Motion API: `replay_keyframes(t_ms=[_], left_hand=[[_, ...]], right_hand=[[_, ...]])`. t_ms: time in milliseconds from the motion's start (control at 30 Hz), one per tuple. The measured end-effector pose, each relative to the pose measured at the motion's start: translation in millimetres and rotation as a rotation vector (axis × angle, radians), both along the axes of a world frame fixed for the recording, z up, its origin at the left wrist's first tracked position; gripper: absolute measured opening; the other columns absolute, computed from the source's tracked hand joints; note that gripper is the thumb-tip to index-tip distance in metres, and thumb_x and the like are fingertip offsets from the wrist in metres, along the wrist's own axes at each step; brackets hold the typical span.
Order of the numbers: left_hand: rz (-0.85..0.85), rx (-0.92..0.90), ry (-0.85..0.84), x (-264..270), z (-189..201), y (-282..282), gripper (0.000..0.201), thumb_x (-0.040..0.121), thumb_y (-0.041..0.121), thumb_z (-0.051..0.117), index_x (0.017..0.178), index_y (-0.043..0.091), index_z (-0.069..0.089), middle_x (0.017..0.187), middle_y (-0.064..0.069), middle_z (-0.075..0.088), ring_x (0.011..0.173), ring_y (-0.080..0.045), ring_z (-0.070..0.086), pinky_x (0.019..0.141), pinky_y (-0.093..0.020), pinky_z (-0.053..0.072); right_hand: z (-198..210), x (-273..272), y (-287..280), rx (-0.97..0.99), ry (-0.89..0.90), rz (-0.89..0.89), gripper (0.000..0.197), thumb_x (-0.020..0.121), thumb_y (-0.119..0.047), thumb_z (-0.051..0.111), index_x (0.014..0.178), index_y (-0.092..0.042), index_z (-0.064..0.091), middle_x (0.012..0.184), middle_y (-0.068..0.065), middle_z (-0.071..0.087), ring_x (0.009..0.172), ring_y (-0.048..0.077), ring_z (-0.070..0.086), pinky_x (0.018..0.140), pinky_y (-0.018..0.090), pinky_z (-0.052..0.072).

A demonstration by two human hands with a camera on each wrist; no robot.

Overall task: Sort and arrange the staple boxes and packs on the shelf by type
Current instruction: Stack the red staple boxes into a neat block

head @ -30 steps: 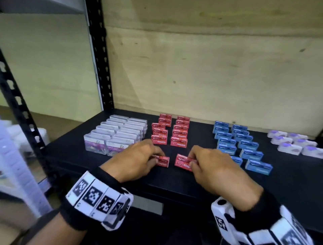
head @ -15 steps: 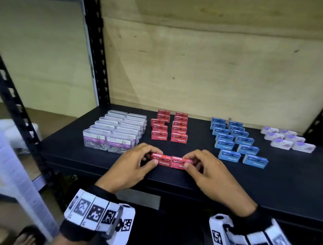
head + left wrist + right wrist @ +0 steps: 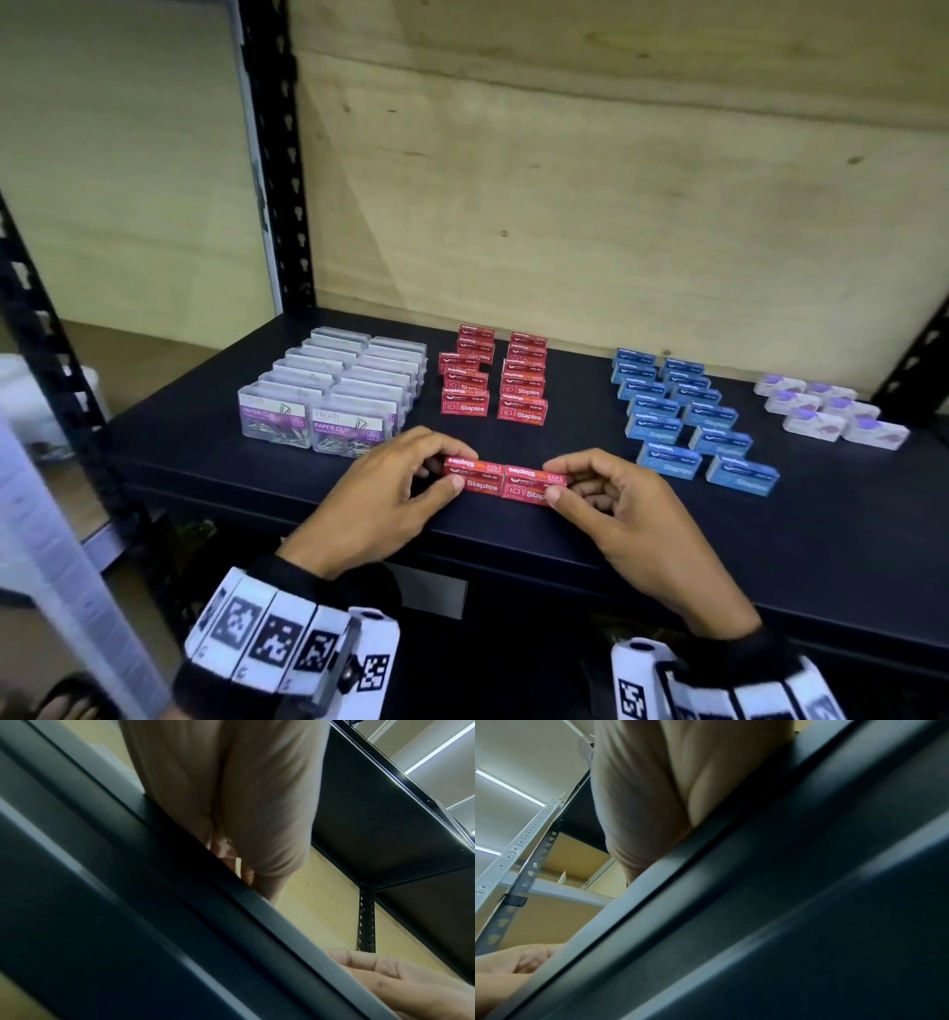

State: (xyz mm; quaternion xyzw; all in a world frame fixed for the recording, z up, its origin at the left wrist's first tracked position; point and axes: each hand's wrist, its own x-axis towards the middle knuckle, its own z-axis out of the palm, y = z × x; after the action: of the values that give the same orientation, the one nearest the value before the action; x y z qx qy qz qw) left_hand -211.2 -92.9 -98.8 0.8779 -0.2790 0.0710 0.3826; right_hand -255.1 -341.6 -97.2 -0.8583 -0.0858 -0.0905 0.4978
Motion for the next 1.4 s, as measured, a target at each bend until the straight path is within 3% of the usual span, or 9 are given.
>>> replay_keyframes(t_ms=[467,667,800,900,1033,1133,1267,1333,1400], left_hand=[[0.025,-0.035,0.008,3,-6,1,0.020,0.089,0.040,0.064,0.108,0.043,0.061,0.104,0.021,0.057,0.098,-0.001,0.054,0.084,-0.019,0.044],[0.061,-0.039,0.024,0,-2,-1,0.022,0.087,0.040,0.067,0.108,0.042,0.062,0.104,0.024,0.056,0.100,0.002,0.053,0.080,-0.006,0.038],[0.085,-0.011,0.068,0,1,-5,0.026,0.085,0.046,0.065,0.111,0.042,0.061,0.104,0.023,0.056,0.100,0.006,0.051,0.081,-0.008,0.039],[0.083,0.028,0.134,1,9,-9,0.037,0.085,0.051,0.063,0.119,0.039,0.057,0.111,0.024,0.053,0.102,0.009,0.050,0.090,-0.016,0.045],[0.119,0.132,0.123,-2,32,-10,0.049,0.084,0.059,0.058,0.128,0.038,0.051,0.116,0.023,0.047,0.105,0.008,0.049,0.094,-0.027,0.048],[0.119,0.241,0.098,-7,65,-10,0.045,0.082,0.062,0.057,0.122,0.041,0.054,0.110,0.024,0.050,0.098,0.010,0.050,0.091,-0.026,0.048],[0.076,0.408,0.031,-10,122,-19,0.039,0.081,0.063,0.058,0.113,0.040,0.059,0.100,0.026,0.060,0.093,0.007,0.055,0.085,-0.021,0.046],[0.054,0.503,0.005,-4,146,-26,0.035,0.083,0.060,0.060,0.110,0.039,0.060,0.094,0.025,0.061,0.090,0.003,0.058,0.080,-0.020,0.046],[0.041,0.624,-0.011,11,162,-33,0.032,0.085,0.055,0.062,0.112,0.037,0.061,0.097,0.021,0.064,0.092,-0.002,0.059,0.084,-0.023,0.047]], right_hand=[[0,0,3,-0.022,-0.024,-0.021,0.017,0.087,-0.021,0.074,0.099,-0.032,0.073,0.087,-0.010,0.072,0.078,0.005,0.066,0.076,0.017,0.053],[2,-2,6,0.000,-0.018,-0.050,0.019,0.086,-0.022,0.075,0.103,-0.031,0.072,0.083,-0.008,0.069,0.076,0.005,0.064,0.072,0.011,0.049],[4,-3,7,0.030,-0.004,-0.076,0.018,0.086,-0.030,0.074,0.103,-0.030,0.071,0.093,-0.008,0.070,0.081,0.005,0.065,0.075,0.012,0.050],[8,0,6,0.018,0.052,-0.082,0.023,0.086,-0.042,0.069,0.107,-0.033,0.069,0.104,-0.010,0.069,0.090,0.001,0.066,0.079,0.012,0.050],[29,-5,6,-0.168,0.123,-0.009,0.036,0.085,-0.055,0.062,0.117,-0.038,0.061,0.114,-0.018,0.060,0.098,-0.007,0.062,0.086,0.017,0.051],[59,-11,7,-0.290,0.102,0.007,0.032,0.084,-0.055,0.062,0.112,-0.040,0.063,0.103,-0.021,0.065,0.090,-0.011,0.060,0.086,0.020,0.051],[105,-4,7,-0.362,0.063,0.000,0.026,0.085,-0.052,0.063,0.105,-0.037,0.066,0.095,-0.021,0.070,0.088,-0.006,0.063,0.082,0.019,0.051],[121,10,8,-0.439,0.073,0.019,0.026,0.085,-0.053,0.064,0.104,-0.035,0.067,0.094,-0.019,0.070,0.089,-0.002,0.064,0.083,0.024,0.052],[131,29,10,-0.535,0.099,0.054,0.028,0.085,-0.052,0.065,0.105,-0.033,0.068,0.096,-0.016,0.071,0.092,0.003,0.066,0.089,0.032,0.053]])
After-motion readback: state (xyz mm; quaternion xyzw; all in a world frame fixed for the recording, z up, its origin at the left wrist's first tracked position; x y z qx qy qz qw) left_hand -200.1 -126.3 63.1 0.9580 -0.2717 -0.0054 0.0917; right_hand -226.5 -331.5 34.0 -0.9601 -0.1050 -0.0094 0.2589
